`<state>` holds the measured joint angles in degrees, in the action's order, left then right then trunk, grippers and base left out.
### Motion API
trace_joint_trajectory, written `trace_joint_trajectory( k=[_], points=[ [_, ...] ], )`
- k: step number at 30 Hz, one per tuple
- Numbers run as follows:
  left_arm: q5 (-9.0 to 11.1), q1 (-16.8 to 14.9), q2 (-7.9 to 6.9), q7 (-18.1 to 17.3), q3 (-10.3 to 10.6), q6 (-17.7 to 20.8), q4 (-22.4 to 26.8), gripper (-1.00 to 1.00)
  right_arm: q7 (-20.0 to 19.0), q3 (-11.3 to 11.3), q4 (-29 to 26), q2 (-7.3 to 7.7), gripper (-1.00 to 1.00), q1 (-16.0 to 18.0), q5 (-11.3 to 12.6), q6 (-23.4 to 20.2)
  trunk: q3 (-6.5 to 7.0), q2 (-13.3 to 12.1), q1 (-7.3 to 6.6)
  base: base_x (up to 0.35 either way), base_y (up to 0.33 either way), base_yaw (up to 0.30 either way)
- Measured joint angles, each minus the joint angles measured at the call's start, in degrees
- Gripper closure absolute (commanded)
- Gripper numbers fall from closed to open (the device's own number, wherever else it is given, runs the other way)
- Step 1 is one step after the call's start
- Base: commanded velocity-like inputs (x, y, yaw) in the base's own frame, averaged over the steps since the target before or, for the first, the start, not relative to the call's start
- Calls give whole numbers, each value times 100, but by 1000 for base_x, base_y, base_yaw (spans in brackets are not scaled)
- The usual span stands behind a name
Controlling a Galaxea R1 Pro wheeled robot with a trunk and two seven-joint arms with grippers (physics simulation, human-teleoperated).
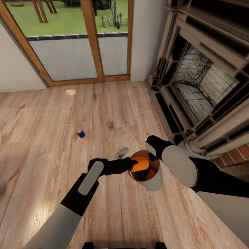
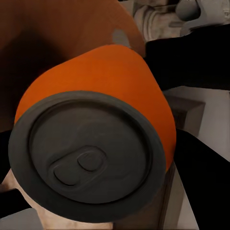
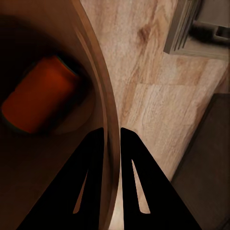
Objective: Put the three can of soda from the living room inside the tash can in the kitchen.
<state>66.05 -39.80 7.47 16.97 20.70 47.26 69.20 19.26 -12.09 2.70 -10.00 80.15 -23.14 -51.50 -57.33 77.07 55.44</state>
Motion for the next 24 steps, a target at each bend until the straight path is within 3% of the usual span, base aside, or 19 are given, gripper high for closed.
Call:
trace_joint_trajectory(
  k=[7,10,24],
  points=[
    [-86,-219,40,20,326,-315,-360,100,-350,-11,0,0,100,0,9,-3,0,0,0,0,0,0],
    [-5,-260,60,19,463,-437,-525,100,-428,9,0,0,100,0,-4,-7,0,0,0,0,0,0],
    [-19,-291,108,74,575,-776,-831,100,-510,6,-1,0,100,0,-5,-7,0,0,0,0,0,0]
  ],
)
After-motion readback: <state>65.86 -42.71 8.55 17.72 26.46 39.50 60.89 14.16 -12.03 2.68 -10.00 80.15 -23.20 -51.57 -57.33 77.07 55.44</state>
